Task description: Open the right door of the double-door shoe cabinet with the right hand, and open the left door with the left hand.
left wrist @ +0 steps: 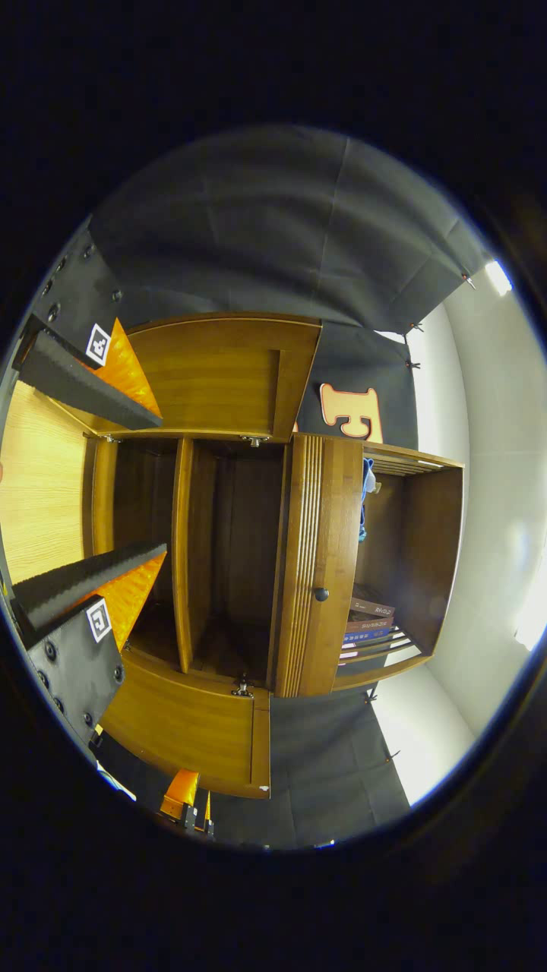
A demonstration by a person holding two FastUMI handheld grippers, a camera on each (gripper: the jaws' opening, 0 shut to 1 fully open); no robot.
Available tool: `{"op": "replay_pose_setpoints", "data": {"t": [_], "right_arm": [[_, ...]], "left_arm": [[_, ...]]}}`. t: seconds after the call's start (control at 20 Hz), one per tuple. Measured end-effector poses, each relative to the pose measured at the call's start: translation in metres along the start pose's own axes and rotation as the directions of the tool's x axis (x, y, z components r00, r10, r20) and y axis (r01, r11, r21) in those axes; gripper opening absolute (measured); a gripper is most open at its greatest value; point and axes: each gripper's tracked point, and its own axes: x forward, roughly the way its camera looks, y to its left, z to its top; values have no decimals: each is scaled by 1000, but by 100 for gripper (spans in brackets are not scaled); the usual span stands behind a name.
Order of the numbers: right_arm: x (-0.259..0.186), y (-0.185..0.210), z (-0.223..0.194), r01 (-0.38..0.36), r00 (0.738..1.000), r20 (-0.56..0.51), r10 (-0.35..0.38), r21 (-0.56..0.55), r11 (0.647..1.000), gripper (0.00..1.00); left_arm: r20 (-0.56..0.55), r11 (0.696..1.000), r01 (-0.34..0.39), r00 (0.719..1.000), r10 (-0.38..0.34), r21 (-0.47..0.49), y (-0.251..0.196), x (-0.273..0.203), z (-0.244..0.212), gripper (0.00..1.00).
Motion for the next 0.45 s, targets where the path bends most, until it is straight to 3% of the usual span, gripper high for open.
{"op": "replay_pose_setpoints", "data": {"t": [0.05, 0.1, 0.15, 0.2, 0.25, 0.3, 0.45], "right_arm": [[0, -3, 1, -3, 1000, 2, 3, 1, 1000, 94], [0, -6, 2, -6, 1000, 2, 6, 2, 1000, 100], [1, -8, 3, -10, 1000, 2, 10, 3, 1000, 100], [-3, -12, 1, -17, 1000, 0, 17, 3, 1000, 94], [-2, -13, 1, -24, 1000, -4, 24, 3, 1000, 94], [-2, -15, 1, -31, 1000, -5, 31, 3, 1000, 100], [-1, -18, 0, -48, 999, -12, 48, -4, 999, 100]], "left_arm": [[1, 1000, -6, 1000, 6, 0, -3, 0, 0, 95], [1, 1000, -12, 1000, 12, 1, -4, -5, 2, 96], [1, 1000, -19, 1000, 19, 4, -5, -5, 3, 96], [4, 1000, -27, 1000, 27, 9, -6, -5, 4, 96], [6, 999, -39, 999, 39, 13, -6, -5, 5, 96], [7, 999, -50, 999, 50, 16, -7, -6, 5, 96], [9, 997, -78, 997, 78, 11, -7, -8, 6, 98]]}}
